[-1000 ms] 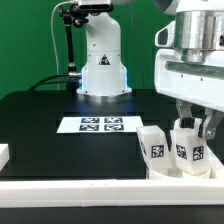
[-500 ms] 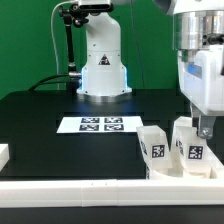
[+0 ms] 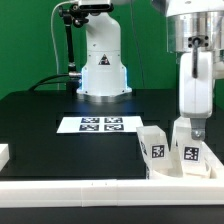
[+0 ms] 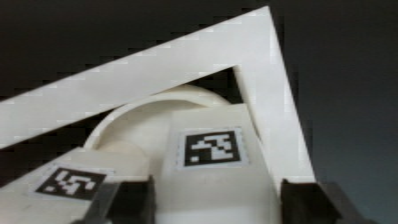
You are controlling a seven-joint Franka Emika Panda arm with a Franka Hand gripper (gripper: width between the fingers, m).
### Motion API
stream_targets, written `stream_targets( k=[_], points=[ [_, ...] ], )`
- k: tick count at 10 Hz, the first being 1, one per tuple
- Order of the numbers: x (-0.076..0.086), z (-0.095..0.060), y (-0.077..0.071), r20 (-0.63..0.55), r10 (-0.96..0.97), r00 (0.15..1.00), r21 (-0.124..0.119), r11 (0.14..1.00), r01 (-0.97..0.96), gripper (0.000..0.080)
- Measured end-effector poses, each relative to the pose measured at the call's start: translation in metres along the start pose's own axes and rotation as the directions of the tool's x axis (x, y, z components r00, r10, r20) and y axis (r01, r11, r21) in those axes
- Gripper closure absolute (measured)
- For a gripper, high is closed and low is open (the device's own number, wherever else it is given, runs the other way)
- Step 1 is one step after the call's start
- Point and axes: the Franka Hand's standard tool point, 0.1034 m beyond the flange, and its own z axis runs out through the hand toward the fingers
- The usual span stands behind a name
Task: Assemble stool
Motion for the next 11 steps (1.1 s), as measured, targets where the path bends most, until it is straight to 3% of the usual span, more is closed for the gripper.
stream_targets(
  k=[6, 10, 11],
  points=[
    [-0.0004, 0.0001, -0.0023, 0.061, 0.135, 0.989, -0.011, 0.991, -0.135, 0.0462],
    [0.0067, -0.0003, -0.0032, 0.073, 0.170, 0.983, -0.038, 0.985, -0.168, 0.0462],
    [0.0050, 0.0003, -0.0023, 0.073, 0.167, 0.983, -0.036, 0.986, -0.165, 0.0368]
  ],
)
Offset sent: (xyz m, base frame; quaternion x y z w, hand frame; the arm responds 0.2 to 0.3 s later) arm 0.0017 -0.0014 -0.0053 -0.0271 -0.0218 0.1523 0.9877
